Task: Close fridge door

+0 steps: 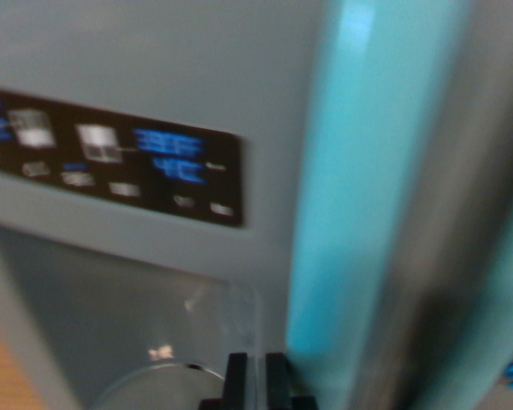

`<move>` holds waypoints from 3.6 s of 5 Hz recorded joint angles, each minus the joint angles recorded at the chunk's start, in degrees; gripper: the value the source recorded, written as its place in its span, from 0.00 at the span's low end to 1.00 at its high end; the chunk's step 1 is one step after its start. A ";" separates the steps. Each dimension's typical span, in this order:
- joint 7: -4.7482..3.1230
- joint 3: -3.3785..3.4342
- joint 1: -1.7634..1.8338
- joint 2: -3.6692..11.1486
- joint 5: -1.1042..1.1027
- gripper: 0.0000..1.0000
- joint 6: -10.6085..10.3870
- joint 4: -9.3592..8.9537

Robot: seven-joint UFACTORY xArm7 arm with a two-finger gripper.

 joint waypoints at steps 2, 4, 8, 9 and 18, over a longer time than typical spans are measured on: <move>0.00 -1.78 -0.04 1.94 0.00 1.00 -0.01 1.62; 0.00 -2.59 -0.04 3.96 0.00 1.00 -0.01 3.45; 0.00 -2.65 -0.04 6.50 0.00 1.00 -0.02 5.15; 0.00 -2.65 -0.04 6.50 0.00 1.00 -0.02 5.15; 0.00 -2.64 -0.04 6.50 0.00 1.00 -0.01 5.14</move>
